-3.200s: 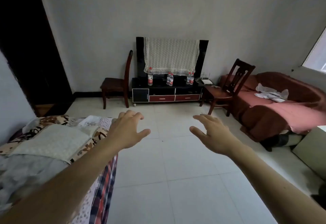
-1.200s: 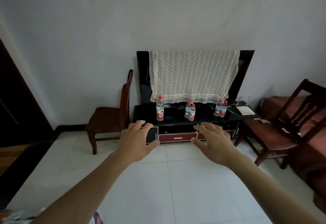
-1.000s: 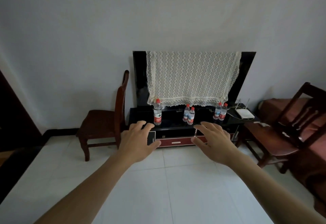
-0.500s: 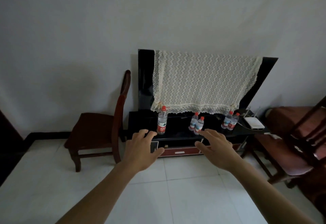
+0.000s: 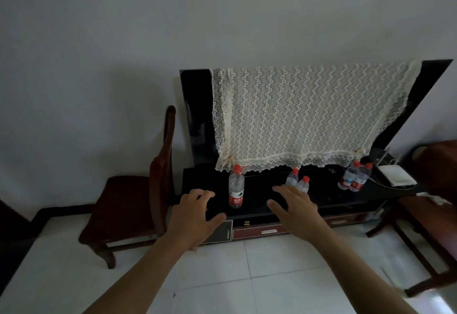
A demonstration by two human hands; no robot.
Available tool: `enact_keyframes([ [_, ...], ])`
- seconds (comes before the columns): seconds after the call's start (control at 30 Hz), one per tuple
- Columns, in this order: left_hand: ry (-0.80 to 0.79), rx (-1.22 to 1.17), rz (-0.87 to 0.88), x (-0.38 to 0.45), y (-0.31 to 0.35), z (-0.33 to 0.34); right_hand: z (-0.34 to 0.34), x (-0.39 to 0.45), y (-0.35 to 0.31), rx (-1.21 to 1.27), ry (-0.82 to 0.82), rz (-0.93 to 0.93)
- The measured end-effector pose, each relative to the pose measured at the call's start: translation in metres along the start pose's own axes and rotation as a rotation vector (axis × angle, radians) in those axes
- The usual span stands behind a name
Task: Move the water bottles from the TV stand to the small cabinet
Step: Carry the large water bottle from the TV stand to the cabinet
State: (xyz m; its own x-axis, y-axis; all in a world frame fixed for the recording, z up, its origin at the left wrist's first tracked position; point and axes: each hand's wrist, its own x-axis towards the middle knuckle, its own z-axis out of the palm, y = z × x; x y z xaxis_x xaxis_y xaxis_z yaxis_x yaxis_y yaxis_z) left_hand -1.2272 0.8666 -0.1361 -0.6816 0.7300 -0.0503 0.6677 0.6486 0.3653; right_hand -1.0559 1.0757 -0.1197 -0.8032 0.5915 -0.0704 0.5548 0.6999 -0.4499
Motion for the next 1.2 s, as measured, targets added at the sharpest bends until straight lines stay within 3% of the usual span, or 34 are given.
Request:
enact_keyframes([
  [0.33, -0.108, -0.046, -0.02, 0.147, -0.005, 0.024, 0.015, 0.142, 0.024, -0.01, -0.114, 0.05],
  [0.8, -0.245, -0.268, 0.003, 0.304, -0.062, 0.083, 0.069, 0.29, 0.022, 0.002, -0.24, 0.225],
  [1.2, -0.361, -0.503, -0.087, 0.364, -0.099, 0.173, 0.136, 0.335, 0.082, 0.1, -0.41, 0.374],
])
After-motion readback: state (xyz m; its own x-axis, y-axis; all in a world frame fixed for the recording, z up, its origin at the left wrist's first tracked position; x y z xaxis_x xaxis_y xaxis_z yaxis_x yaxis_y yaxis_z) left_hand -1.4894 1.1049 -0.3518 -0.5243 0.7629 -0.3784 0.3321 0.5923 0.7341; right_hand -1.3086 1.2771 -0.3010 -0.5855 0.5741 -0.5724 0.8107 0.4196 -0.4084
